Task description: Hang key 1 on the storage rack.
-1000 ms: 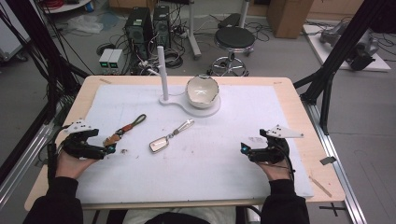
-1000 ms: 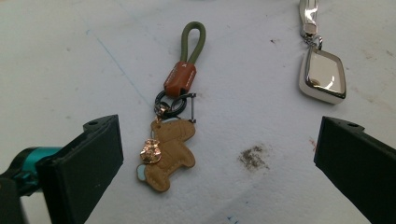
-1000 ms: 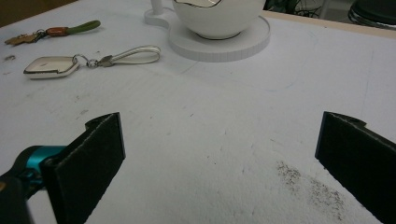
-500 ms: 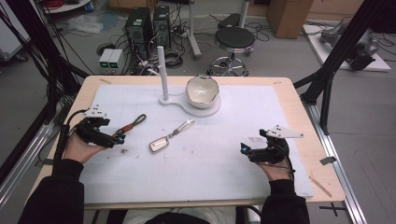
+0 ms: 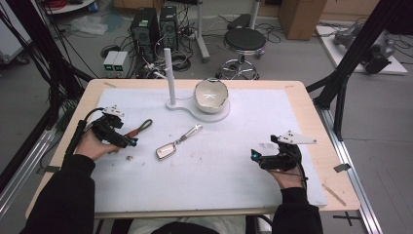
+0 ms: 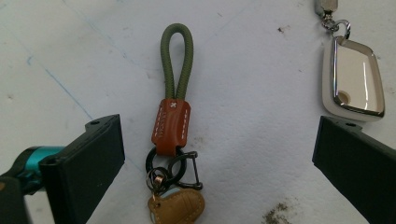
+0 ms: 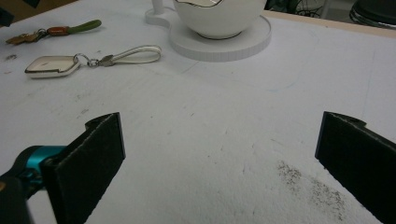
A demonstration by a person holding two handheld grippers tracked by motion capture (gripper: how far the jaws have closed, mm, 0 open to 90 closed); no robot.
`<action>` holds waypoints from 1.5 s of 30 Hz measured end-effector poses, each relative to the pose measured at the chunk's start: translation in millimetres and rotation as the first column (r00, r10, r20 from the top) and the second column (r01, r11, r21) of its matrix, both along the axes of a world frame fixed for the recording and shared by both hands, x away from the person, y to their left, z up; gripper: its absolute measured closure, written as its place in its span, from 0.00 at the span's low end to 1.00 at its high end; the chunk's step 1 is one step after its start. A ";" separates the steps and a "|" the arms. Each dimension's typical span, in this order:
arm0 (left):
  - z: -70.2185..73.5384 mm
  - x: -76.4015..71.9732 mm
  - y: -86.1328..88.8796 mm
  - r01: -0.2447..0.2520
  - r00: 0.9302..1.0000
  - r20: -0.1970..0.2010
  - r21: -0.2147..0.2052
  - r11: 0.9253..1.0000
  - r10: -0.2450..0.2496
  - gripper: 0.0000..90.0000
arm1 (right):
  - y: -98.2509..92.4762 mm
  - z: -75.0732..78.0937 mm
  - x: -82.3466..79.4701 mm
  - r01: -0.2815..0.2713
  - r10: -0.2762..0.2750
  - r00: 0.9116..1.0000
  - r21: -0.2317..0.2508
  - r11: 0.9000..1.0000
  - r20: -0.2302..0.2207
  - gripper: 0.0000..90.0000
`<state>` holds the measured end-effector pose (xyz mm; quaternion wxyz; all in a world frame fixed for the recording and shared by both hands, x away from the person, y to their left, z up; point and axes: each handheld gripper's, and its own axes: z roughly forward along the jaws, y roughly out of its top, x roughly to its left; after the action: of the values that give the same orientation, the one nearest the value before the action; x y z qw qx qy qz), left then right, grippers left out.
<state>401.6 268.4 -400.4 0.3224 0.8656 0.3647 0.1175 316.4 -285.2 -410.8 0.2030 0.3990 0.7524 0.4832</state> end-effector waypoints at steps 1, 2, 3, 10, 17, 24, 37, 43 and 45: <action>-1.3 1.0 0.2 0.001 1.000 -0.003 0.001 1.000 -0.001 0.05 | 0.0 0.0 0.0 0.000 0.000 1.000 0.000 1.000 0.000 0.01; -3.2 2.2 0.1 0.000 1.000 -0.008 0.011 1.000 0.000 0.06 | 0.1 -0.1 0.1 -0.001 0.001 1.000 -0.003 1.000 -0.001 0.01; -4.3 2.8 -0.1 -0.001 1.000 -0.008 0.017 1.000 0.001 0.07 | 0.6 -0.3 0.1 -0.002 0.002 1.000 -0.004 1.000 -0.007 0.01; -13.5 9.6 -0.7 -0.021 1.000 -0.019 0.032 0.999 0.022 0.17 | 0.2 -0.5 0.5 0.002 -0.002 1.000 -0.008 1.000 -0.001 0.01; -21.3 14.0 -2.0 -0.038 0.999 -0.032 0.055 0.998 0.039 0.31 | -1.7 -1.9 0.9 0.011 -0.011 1.000 -0.003 1.000 -0.008 0.01; -26.5 15.3 -3.4 -0.052 0.998 -0.034 0.103 0.993 0.056 0.59 | -3.4 -2.6 0.8 0.022 -0.022 1.000 0.000 1.000 -0.007 0.01; -22.0 15.3 -0.1 -0.056 0.998 -0.022 0.069 0.996 0.057 0.85 | -4.5 -2.4 0.4 0.026 -0.026 1.000 0.002 1.000 -0.004 0.01; -14.3 12.8 6.3 -0.057 0.998 0.016 0.065 0.996 0.056 0.86 | -4.8 -2.0 -0.3 0.028 -0.028 1.000 0.004 1.000 -0.001 0.01; -12.5 12.0 7.0 -0.063 0.998 0.026 0.059 0.996 0.061 0.87 | -4.9 -1.8 -0.5 0.027 -0.027 1.000 0.008 1.000 -0.001 0.01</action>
<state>413.6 275.4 -412.9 0.2969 0.8617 0.3836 0.1490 315.8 -290.1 -412.7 0.2076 0.4103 0.7452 0.4830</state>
